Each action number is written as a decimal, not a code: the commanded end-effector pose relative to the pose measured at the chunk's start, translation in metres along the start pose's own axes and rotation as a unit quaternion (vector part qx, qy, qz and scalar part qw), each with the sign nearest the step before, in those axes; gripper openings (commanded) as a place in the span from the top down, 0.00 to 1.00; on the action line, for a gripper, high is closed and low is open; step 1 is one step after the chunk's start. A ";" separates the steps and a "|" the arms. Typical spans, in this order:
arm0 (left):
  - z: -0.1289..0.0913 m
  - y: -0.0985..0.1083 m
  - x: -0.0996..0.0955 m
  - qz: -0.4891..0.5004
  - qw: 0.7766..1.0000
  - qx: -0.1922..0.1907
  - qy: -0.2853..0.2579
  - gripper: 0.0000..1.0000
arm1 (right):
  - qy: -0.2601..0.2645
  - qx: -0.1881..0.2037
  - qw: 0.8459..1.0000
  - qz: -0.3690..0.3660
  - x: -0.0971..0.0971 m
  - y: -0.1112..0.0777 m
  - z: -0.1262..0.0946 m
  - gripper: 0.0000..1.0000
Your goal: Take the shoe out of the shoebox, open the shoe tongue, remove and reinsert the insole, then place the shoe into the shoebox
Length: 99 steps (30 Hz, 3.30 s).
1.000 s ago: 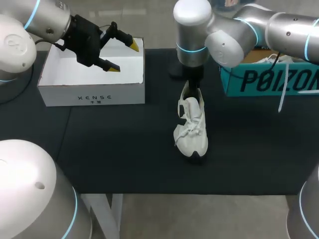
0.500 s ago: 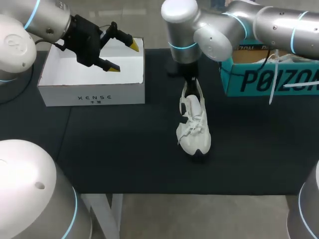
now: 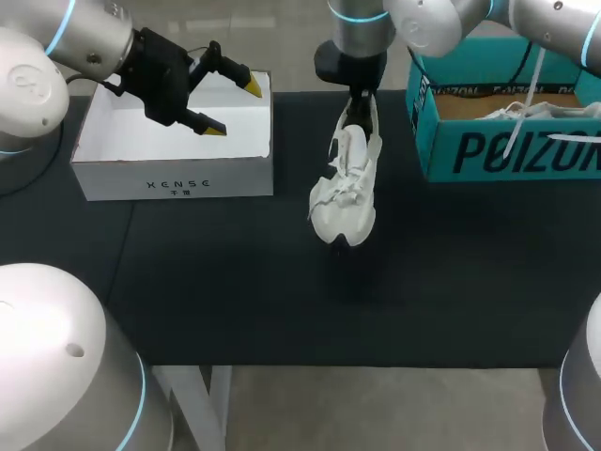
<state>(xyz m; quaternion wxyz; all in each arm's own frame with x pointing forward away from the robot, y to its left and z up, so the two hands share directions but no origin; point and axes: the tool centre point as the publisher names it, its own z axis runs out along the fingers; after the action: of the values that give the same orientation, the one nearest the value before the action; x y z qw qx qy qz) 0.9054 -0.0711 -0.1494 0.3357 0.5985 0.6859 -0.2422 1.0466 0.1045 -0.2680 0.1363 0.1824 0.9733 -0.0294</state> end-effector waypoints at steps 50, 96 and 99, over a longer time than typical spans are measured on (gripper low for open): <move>0.000 0.000 0.000 0.000 1.000 -0.001 0.001 0.00 | 0.022 0.170 0.907 0.385 -0.176 -0.052 -0.066 1.00; 0.000 0.000 0.000 0.000 1.000 -0.001 0.001 0.00 | -0.032 0.131 0.742 0.657 -0.301 -0.289 0.005 1.00; 0.000 0.000 0.000 0.000 1.000 -0.001 0.001 0.00 | -0.033 0.135 0.739 0.659 -0.299 -0.299 0.010 1.00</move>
<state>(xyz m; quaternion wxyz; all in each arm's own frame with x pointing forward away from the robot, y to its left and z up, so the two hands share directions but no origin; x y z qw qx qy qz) 0.9054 -0.0711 -0.1493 0.3357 0.5985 0.6859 -0.2422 1.2151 -0.2741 -0.1863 0.1256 0.7940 0.5898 -0.0775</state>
